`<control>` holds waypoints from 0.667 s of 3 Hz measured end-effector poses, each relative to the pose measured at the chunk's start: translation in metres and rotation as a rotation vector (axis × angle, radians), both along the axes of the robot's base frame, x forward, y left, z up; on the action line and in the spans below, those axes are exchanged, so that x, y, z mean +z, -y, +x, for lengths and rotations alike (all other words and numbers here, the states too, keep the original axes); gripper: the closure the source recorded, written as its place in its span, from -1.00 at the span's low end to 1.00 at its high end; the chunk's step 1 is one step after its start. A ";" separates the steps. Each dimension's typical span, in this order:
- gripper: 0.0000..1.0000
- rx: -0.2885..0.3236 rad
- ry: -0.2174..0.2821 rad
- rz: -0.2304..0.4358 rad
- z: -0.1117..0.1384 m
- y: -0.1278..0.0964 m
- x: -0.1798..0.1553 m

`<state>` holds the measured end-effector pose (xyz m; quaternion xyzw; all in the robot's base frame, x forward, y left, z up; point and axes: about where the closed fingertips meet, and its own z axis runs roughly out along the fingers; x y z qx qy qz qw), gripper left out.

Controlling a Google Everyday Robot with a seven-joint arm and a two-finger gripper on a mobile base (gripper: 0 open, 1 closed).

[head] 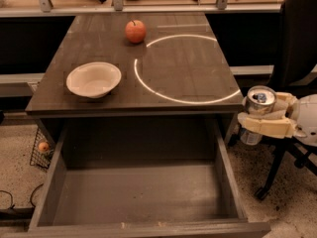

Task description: Place redbull can into top drawer

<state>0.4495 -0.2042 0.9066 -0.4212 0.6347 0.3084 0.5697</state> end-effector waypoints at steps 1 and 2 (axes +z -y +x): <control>1.00 0.004 0.000 0.007 0.005 -0.011 -0.007; 1.00 0.007 0.002 0.020 -0.003 -0.036 -0.036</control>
Offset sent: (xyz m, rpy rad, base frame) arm -0.0158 0.0687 -0.0838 0.0372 0.0131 0.0121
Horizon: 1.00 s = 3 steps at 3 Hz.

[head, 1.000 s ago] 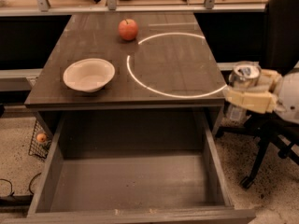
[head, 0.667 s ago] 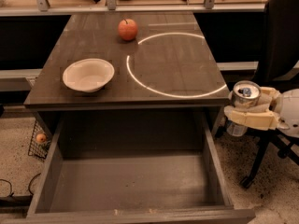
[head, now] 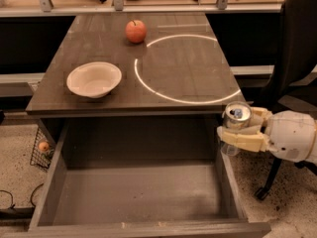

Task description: Place redbull can into top drawer

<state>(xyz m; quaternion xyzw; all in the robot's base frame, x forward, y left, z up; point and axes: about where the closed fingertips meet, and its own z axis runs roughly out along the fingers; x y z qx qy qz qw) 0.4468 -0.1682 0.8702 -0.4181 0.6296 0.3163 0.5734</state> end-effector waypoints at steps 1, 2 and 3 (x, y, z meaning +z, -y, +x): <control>1.00 0.034 -0.002 0.031 -0.016 -0.042 -0.032; 1.00 0.105 -0.033 0.044 -0.027 -0.091 -0.064; 1.00 0.175 -0.070 0.039 -0.030 -0.140 -0.094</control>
Offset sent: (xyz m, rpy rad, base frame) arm -0.0391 0.1519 -0.1059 0.0608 0.0753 0.1993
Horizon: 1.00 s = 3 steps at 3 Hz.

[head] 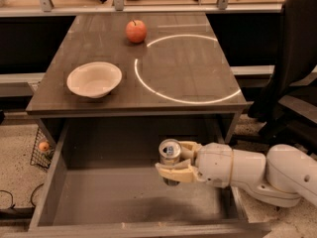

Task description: Place redbull can into top drawer

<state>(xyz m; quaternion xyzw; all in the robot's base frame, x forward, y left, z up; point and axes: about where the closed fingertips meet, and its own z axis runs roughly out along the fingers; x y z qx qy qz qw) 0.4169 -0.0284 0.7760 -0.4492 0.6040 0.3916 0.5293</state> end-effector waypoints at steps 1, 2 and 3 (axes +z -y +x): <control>1.00 0.031 -0.024 -0.003 0.004 -0.036 -0.022; 1.00 0.036 -0.046 -0.002 0.012 -0.063 -0.036; 1.00 0.026 -0.050 -0.008 0.026 -0.088 -0.046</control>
Offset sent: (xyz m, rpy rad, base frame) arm 0.0330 0.0990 -0.0589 -0.0060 0.0812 0.0018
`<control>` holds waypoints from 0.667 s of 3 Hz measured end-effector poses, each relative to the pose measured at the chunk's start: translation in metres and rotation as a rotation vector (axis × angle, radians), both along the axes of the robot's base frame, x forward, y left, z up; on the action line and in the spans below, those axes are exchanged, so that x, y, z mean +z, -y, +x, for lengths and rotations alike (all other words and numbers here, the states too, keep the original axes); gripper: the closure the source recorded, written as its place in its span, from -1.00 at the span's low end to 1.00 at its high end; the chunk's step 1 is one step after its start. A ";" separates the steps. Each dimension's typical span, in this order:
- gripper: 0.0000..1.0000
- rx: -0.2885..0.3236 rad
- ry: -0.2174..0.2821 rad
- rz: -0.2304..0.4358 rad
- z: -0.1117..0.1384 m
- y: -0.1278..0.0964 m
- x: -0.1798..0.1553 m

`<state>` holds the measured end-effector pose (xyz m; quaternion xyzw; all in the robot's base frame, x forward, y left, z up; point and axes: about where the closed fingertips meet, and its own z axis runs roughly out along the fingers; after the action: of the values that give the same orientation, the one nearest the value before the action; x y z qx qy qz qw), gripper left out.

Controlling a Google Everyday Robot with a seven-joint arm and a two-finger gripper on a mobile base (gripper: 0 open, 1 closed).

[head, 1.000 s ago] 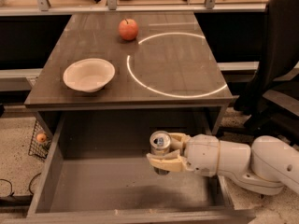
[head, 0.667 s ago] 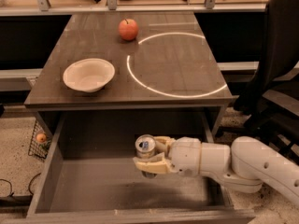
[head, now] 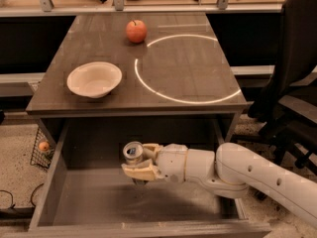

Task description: Place redbull can into top drawer

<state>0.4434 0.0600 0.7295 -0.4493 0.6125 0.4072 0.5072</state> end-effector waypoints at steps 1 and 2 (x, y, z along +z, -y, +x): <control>1.00 0.008 0.017 0.015 0.013 -0.025 -0.006; 1.00 0.027 0.039 0.031 0.022 -0.047 -0.014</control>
Offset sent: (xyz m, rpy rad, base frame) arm 0.0337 0.0735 -0.0261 0.0514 -0.0673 0.0477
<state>0.4651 0.1071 0.7158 -0.4572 0.5900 0.4147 0.5204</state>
